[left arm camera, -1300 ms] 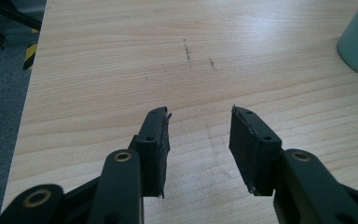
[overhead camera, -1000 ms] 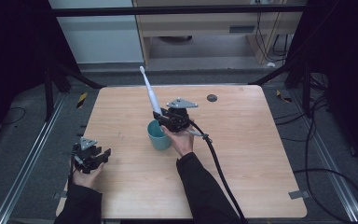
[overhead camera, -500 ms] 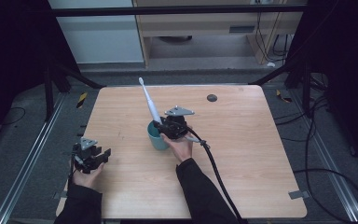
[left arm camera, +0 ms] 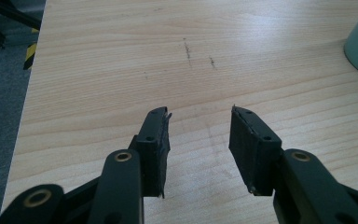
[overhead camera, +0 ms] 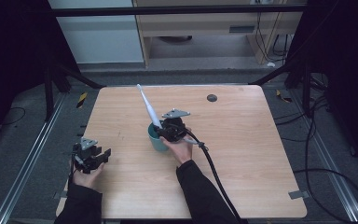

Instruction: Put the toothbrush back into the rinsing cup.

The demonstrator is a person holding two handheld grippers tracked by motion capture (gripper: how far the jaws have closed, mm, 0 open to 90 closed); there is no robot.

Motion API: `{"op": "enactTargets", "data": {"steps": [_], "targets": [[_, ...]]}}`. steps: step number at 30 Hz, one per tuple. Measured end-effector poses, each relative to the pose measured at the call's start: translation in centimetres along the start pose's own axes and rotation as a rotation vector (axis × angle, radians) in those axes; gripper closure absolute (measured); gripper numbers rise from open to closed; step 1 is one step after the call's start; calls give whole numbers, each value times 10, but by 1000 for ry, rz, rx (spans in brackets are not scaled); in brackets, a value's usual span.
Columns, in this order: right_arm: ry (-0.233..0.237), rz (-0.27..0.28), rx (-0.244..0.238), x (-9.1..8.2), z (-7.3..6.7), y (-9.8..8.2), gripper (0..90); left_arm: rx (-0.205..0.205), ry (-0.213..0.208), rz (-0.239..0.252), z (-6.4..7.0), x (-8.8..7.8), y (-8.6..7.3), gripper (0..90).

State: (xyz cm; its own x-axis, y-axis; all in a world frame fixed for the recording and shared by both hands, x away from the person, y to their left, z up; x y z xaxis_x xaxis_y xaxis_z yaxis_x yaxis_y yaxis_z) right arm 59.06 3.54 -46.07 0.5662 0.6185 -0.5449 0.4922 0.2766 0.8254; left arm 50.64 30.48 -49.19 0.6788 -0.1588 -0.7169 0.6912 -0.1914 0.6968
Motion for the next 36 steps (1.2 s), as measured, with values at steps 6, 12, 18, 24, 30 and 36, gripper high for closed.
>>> {"op": "enactTargets", "data": {"steps": [6, 12, 18, 24, 30, 36], "targets": [[-3, -16, -7, -1, -1, 1, 650, 0, -1, -1, 0, 0, 0, 568], [-1, 18, -10, -9, -3, 6, 586, -3, 0, -2, -1, 1, 0, 568], [-30, 82, -32, -35, -2, 13, 382, -3, 1, 4, -1, 0, 0, 566], [-74, 128, -19, -75, 13, 6, 248, -9, 2, 14, -2, 0, 0, 549], [-161, 137, 33, -122, 44, -17, 192, 4, 0, 31, -1, 0, 1, 497], [-238, 125, 55, -154, 70, -49, 177, 16, 8, 37, -1, 2, 0, 433]]}}
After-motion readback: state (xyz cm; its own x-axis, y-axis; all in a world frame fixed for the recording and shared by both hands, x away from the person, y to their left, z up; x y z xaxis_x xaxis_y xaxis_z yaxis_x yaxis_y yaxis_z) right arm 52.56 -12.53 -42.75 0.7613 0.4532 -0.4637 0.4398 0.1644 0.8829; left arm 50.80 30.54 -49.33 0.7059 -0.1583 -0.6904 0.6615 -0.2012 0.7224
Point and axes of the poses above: each handheld gripper's, and its own axes: x roughly forward along the jaws, y roughly out of its top, z roughly to its right, the point moved 4 cm from there along x, roughly forward along the jaws, and after that the axes turned 5 degrees about -z, right-handed, at the moved point
